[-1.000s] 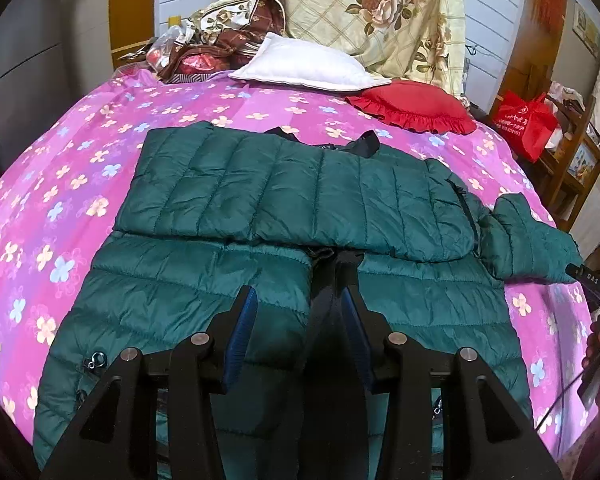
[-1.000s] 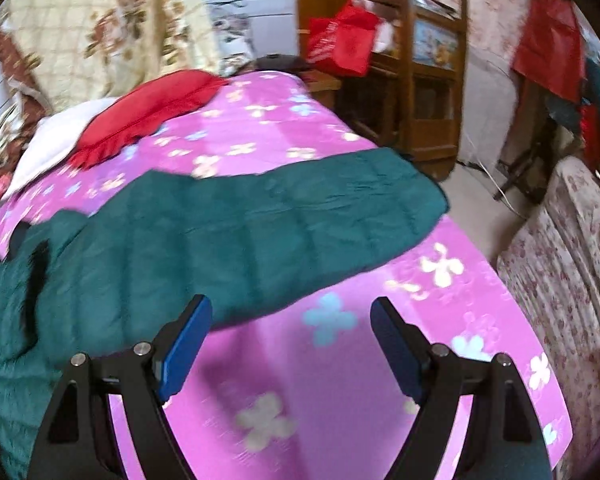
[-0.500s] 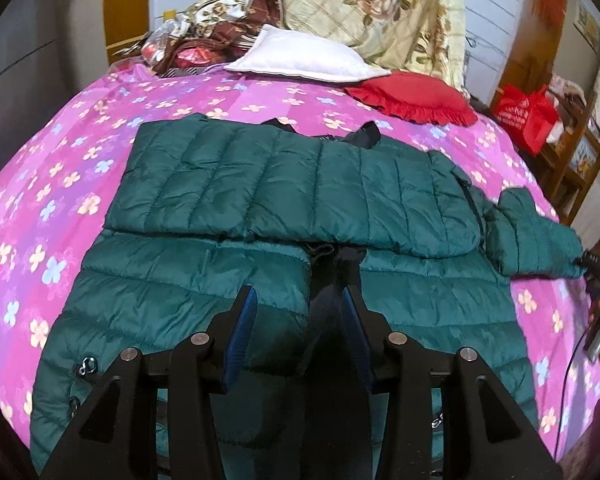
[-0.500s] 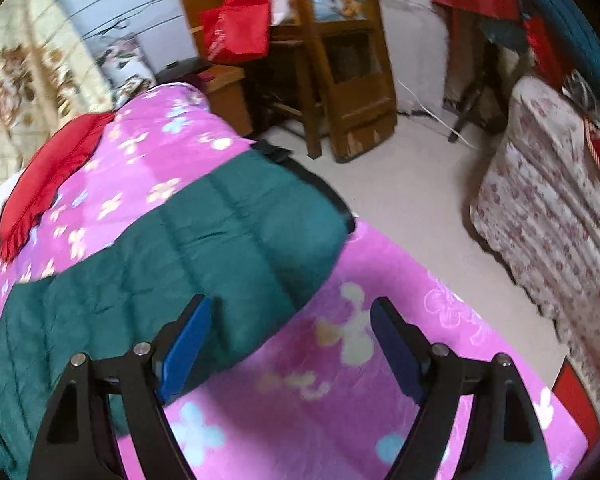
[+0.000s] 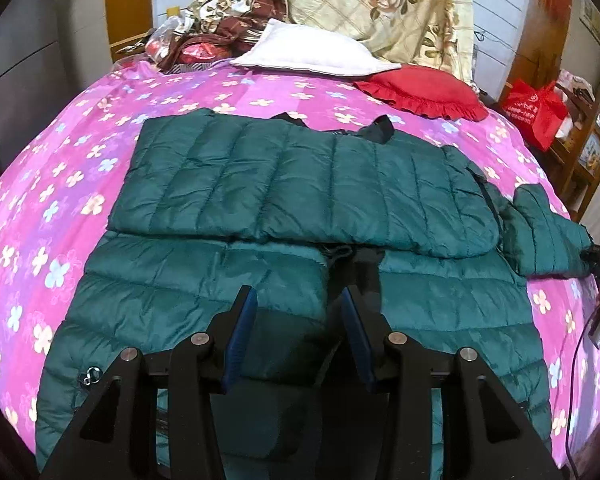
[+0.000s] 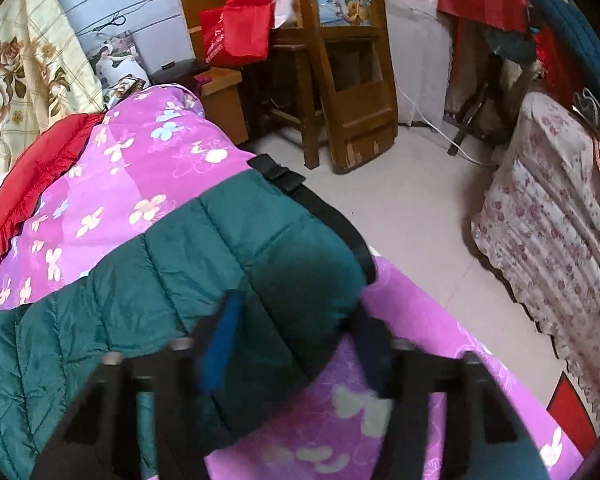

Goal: Fold large clothes
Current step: 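Grasp the other sleeve cuff with the right gripper, then lift the sleeve and fold it across the jacket body with the right gripper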

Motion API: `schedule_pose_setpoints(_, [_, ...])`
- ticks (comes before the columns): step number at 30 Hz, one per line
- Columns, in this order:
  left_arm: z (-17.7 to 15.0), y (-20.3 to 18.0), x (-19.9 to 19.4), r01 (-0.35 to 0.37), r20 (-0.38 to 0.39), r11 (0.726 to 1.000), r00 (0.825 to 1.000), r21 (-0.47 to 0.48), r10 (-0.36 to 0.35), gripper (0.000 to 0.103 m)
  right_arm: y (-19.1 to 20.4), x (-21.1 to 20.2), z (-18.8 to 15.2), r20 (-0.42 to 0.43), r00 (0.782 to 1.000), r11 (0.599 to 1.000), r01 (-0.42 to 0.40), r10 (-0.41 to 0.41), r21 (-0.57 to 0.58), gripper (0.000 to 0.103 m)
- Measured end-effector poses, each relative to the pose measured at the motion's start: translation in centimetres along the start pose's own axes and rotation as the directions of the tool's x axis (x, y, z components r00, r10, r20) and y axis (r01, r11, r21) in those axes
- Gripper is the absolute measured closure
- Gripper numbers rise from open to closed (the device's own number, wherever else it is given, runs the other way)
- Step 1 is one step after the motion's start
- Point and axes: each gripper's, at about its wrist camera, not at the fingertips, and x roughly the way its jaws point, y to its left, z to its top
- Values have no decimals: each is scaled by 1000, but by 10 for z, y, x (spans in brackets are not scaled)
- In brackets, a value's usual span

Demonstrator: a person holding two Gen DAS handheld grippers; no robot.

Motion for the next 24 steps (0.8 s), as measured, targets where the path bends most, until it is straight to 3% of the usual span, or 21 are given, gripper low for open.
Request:
schedule_pose_setpoints(3, [1, 3, -2, -12, 12, 1000, 1000, 1, 12, 77, 1, -9, 2, 7, 999, 999, -44, 44, -1, 85])
schedule_pose_setpoints(5, [2, 5, -3, -30, 21, 1000, 999, 6, 29, 77, 1, -22, 2, 29, 996, 996, -86, 86, -4, 87])
schedule_pose_setpoints(14, [7, 21, -1, -85, 25, 996, 996, 4, 85, 77, 30, -103, -4, 105, 941, 946, -315, 323, -80, 89])
schedule_pose_setpoints(24, [11, 53, 5, -132, 23, 990, 991, -46, 133, 77, 122, -160, -40, 23, 874, 843, -461, 486, -277, 91])
